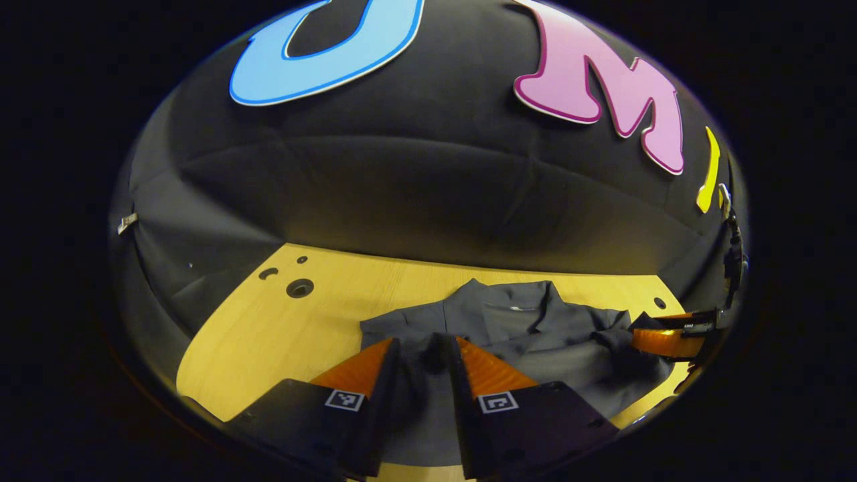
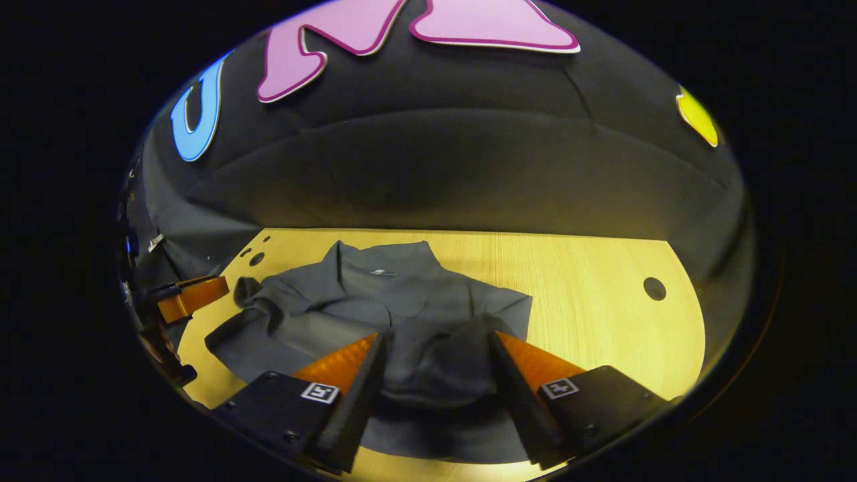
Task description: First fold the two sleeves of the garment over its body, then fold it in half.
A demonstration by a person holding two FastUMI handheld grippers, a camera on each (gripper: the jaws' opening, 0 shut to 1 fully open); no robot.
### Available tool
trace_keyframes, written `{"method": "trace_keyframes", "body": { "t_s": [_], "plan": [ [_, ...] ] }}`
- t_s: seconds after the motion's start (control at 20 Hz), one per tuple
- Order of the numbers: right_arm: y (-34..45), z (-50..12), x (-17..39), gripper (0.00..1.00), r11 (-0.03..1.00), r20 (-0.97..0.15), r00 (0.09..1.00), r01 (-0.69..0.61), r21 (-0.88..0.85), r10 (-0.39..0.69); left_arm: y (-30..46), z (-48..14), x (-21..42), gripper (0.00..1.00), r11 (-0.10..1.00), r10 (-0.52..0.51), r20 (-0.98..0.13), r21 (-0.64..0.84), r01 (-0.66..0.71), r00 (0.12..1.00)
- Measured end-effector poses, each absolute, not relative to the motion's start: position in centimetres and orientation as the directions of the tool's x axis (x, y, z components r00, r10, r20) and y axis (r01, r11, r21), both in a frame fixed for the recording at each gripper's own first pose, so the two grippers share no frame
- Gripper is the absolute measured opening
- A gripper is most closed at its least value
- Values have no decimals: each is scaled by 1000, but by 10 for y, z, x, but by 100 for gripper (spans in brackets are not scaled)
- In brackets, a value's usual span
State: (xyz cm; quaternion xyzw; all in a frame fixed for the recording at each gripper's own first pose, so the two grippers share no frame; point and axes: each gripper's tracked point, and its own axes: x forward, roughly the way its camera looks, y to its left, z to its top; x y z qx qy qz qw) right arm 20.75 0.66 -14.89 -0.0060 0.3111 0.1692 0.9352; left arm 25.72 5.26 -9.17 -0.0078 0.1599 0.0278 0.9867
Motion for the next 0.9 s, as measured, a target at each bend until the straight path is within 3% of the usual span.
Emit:
{"method": "trace_keyframes", "body": {
  "t_s": [0.05,0.1,0.15,0.3,0.45,0.9],
  "plan": [
    [6,-142,203,100,944,-574,758,-318,91,311,52,-88,252,55,998,52,-307,-2,-56,950],
    [4,-138,200,100,947,-565,768,-309,84,301,49,-84,246,48,999,43,-299,-9,-48,953],
    [1,-133,193,99,951,-556,778,-299,80,292,45,-80,238,55,999,32,-292,-19,-39,956],
    [-1,-120,173,99,951,-532,794,-299,77,293,41,-70,212,59,999,17,-271,-30,-27,962],
    [-8,-109,147,99,953,-518,807,-297,59,284,40,-57,182,81,1000,16,-242,-17,-21,970],
    [-23,-61,55,99,968,-459,853,-225,108,250,47,-3,58,93,997,21,-106,70,-14,994]
  ]
}}
